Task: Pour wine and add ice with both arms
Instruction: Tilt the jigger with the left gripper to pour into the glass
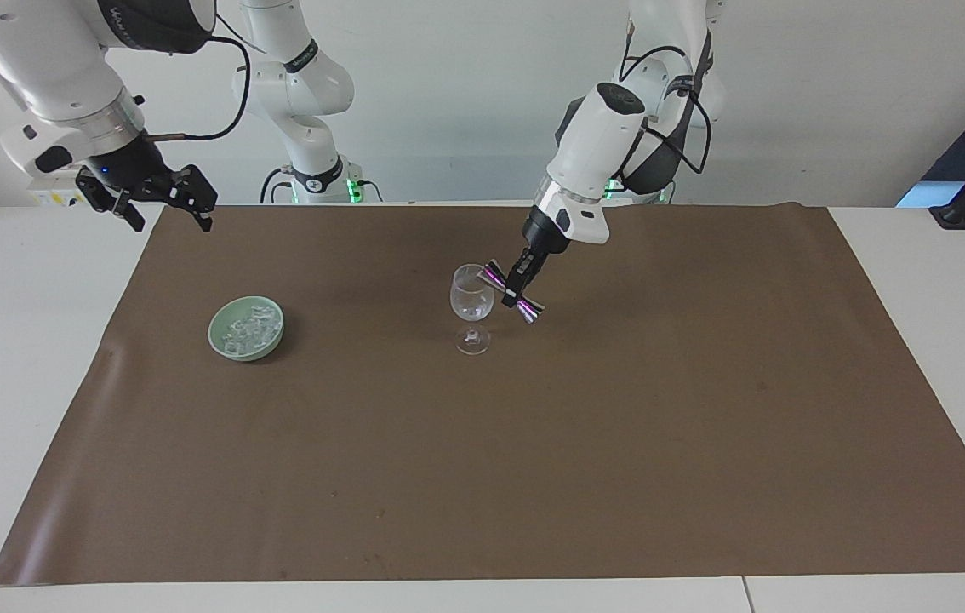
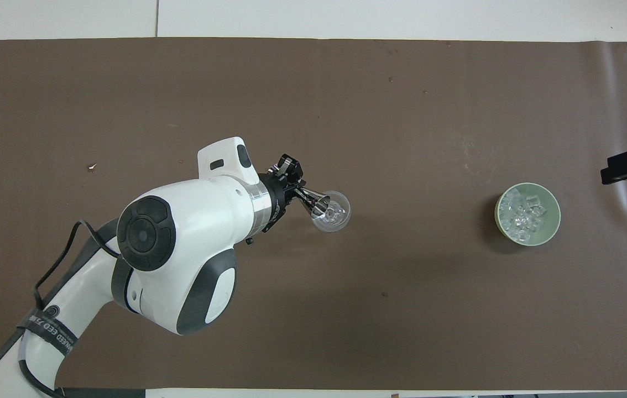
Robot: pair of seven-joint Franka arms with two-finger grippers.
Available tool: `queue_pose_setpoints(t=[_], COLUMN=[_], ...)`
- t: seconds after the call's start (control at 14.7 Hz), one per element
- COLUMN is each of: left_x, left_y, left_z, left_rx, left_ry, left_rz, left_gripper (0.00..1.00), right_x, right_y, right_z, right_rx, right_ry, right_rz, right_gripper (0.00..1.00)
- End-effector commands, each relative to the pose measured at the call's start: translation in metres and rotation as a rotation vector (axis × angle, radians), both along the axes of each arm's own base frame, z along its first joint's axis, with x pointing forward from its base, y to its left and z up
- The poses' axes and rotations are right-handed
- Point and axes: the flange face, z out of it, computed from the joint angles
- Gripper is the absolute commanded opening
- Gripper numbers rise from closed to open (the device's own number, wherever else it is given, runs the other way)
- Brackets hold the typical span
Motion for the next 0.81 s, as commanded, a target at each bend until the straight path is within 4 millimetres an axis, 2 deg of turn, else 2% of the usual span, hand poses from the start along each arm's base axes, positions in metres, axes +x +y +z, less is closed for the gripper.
queue_pose_setpoints(t=[0.0,0.61,0.75], left_x=[0.003,0.002,0.001], left_y=[-0.014,-0.027,-0.028], left_z=[0.009,0.015,0.016], left_rx=[-0.01,0.096,0.113], left_ry=[-0.026,-0.125,-0.139], left_rz=[0.011,-0.087,-0.101], left_gripper=[0.0,0.0,0.0], right_x=[-0.006,-0.006,-0.005], right_y=[0.001,0.0,0.007], right_z=[0.0,0.001,0.0], right_rx=[0.018,0.018,0.016], right_ry=[0.005,0.001,0.004], right_rz=[-0.014,-0.016,-0.002], right_gripper=[1.0,1.0,1.0])
